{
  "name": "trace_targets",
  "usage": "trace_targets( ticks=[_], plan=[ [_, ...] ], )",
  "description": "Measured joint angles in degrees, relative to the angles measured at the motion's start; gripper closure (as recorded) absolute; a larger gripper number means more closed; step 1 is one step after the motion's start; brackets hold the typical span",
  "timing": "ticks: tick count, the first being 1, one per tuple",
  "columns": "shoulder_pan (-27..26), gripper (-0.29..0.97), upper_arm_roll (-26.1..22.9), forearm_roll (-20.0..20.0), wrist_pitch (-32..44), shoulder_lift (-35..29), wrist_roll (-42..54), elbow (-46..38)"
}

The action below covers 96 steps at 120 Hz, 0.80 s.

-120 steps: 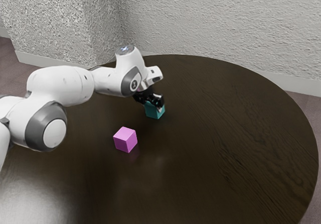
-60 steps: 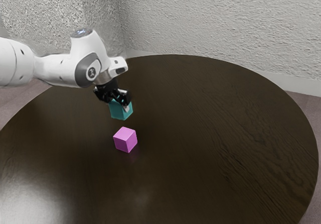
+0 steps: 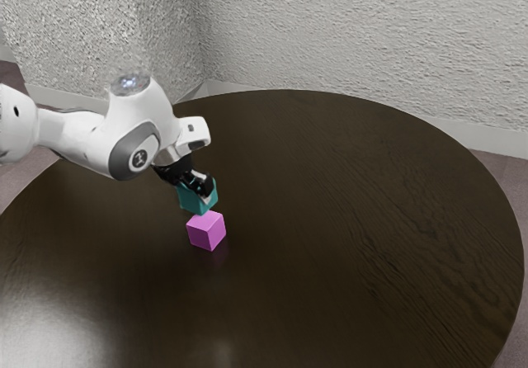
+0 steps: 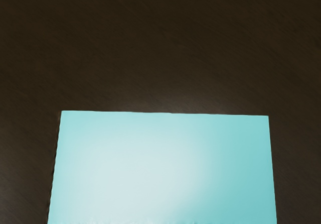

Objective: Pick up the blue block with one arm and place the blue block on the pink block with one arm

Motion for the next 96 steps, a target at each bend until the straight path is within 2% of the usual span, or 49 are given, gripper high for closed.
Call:
trace_targets(
  ticks=[23,96],
  plan=[
    [1.1,0.29,0.0,0.1,3.5,-0.9,-2.4,-3.7],
    [0.1,0.29,-0.4,0.8,5.7,1.4,-10.2,-3.9]
  ],
)
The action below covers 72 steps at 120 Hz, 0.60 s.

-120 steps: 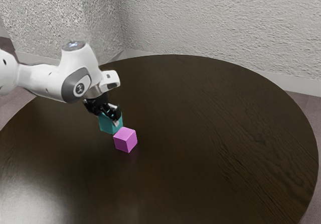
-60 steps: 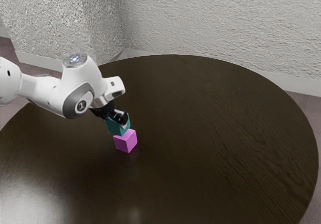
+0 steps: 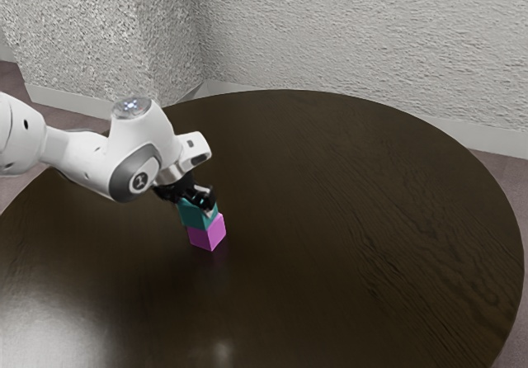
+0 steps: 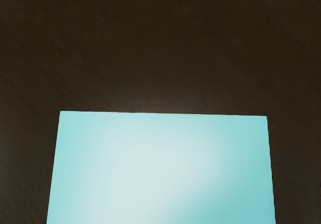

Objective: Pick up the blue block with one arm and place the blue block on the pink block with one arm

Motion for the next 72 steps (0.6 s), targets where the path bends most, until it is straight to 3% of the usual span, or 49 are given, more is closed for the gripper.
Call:
trace_targets(
  ticks=[19,47,72],
  plan=[
    [0.0,0.29,0.0,0.2,0.1,0.7,-0.9,0.8],
    [0.1,0.28,-0.1,4.7,0.1,1.9,-1.0,2.6],
    [0.3,0.28,-0.2,5.3,0.1,2.7,-0.6,2.6]
  ],
)
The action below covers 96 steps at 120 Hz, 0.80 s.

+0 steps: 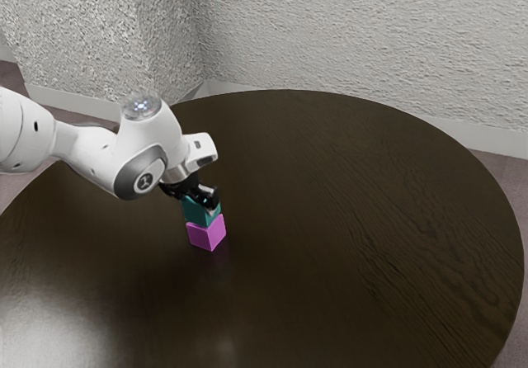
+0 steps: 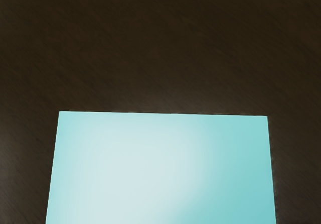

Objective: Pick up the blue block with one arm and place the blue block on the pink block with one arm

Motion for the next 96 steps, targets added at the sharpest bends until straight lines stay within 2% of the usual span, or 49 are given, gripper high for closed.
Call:
trace_targets(
  ticks=[15,34,56,71,75,83,89,96],
  plan=[
    [0.0,0.27,0.0,0.0,0.0,0.1,0.2,0.0],
    [0.0,0.14,0.0,0.1,0.0,0.3,0.4,0.0],
    [0.5,0.06,0.0,0.0,-0.2,-2.0,0.7,0.0],
    [0.6,0.03,-0.4,-0.2,-1.7,-11.1,1.0,0.9],
    [0.7,0.03,-0.8,-1.6,-2.4,-13.6,1.1,1.1],
    [-1.1,0.02,-3.5,-5.2,-6.4,-18.0,1.3,2.2],
    [-4.2,0.01,-5.9,-9.3,-13.8,-19.8,1.6,5.1],
    [-5.5,0.01,-10.2,-10.9,-24.8,-21.0,3.9,11.3]
  ],
)
